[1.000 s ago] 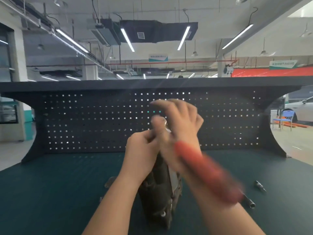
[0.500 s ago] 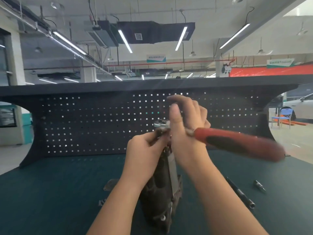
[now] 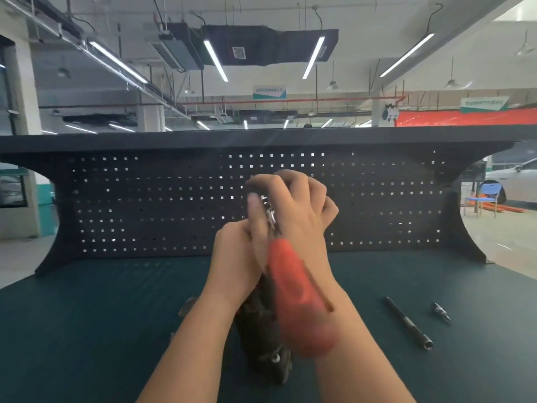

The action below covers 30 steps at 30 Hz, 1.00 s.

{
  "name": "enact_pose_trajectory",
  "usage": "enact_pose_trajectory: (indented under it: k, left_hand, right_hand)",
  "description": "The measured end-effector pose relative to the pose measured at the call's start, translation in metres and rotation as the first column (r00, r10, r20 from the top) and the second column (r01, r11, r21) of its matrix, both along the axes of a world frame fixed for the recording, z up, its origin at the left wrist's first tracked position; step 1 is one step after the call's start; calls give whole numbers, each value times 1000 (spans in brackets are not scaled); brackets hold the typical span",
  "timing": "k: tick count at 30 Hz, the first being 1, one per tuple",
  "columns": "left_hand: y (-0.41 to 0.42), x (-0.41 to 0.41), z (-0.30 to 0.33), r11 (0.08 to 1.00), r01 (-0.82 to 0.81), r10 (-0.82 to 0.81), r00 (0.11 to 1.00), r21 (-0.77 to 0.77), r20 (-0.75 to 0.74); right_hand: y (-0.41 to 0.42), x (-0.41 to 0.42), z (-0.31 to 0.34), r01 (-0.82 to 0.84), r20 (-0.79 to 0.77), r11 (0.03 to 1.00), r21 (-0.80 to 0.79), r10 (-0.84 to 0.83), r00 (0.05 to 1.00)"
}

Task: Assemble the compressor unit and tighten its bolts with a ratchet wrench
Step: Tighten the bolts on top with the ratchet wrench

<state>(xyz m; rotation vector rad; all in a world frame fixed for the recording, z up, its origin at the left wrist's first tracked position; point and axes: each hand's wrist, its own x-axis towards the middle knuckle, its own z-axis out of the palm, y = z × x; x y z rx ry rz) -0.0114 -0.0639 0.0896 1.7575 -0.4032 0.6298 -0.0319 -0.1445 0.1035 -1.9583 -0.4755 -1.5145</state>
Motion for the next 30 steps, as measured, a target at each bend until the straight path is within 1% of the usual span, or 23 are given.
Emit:
enact_pose_trajectory:
  k: [2,3,4,5,6,7,9,10,11,12,13,14,15,16,17,19,20,21,22,24,26,28,30]
  left_hand:
    - [-2,-6,-2,997,68,-70,993,23,92]
    - [-3,-9,-3,997,71,-74,989,31,125]
    - [-5,-9,-4,997,67,-71,988,31,141]
    - [-5,-6,-6,997,75,-74,988,-3,138]
    - [-5,-2,-6,993,107,-99,986,-53,131]
    - [-5,-1,-4,992,111,-102,987,-64,123]
    - [-13,4,-10,997,-65,58,988,45,141]
    - [-19,-3,-10,992,-121,118,991,40,69]
    - [-21,-2,-1,914,-355,330,932,197,147]
    - [-20,-9,-4,742,-598,509,797,303,324]
    - [-21,-9,-1,735,-615,542,786,286,298]
    - [-23,-7,-7,911,-371,352,927,179,131]
    - [-24,2,-6,998,-56,56,998,-34,-10]
    - [-16,4,-3,999,7,-9,1000,54,29]
    - [-8,2,-5,1000,16,-17,997,11,80]
    - [-2,-3,-8,997,71,-75,991,40,112]
    - [-4,-3,-8,996,75,-80,989,50,126]
    - [-6,-2,-6,997,68,-72,990,32,118]
    - [-8,-1,-4,998,58,-59,993,17,107]
    - [-8,4,-1,999,-14,12,999,52,30]
    - [-6,4,-2,999,21,-21,1000,50,3]
    - [-4,-4,-3,997,79,-79,997,3,13]
    - [-1,-4,-5,995,95,-94,995,-33,30]
  right_hand:
    - [-27,6,8,-130,-55,963,236,147,988]
    - [-38,7,11,-245,-71,882,402,297,952]
    - [-45,8,12,-364,-58,751,551,469,881]
    - [-45,8,12,-415,-21,661,625,546,838]
    - [-39,7,12,-422,20,652,630,529,848]
    - [-28,7,10,-367,28,735,570,429,903]
    - [2,2,3,-128,31,962,241,124,992]
    - [16,1,-3,30,79,999,33,-32,996]
    - [25,1,-8,124,106,986,-112,-112,988]
    - [28,2,-8,152,98,972,-177,-136,986]
    - [23,2,-4,133,75,977,-166,-122,990]
    - [13,2,1,96,64,988,-122,-89,994]
    - [0,3,4,30,48,998,-47,-28,998]
    - [-15,5,7,-62,11,995,76,62,998]
    - [-31,8,10,-169,-32,956,241,182,983]
    - [-49,12,12,-324,-68,737,593,447,892]
    - [-46,11,12,-330,-61,670,665,489,870]
    - [-37,9,13,-319,-39,689,651,451,892]
    - [-25,6,14,-268,-29,788,554,340,940]
    - [2,0,7,-61,40,985,164,55,998]
    - [20,2,-7,147,123,979,-142,-130,984]
    - [13,5,-4,97,54,988,-118,-91,994]
    - [-14,9,4,-91,-20,993,82,93,996]
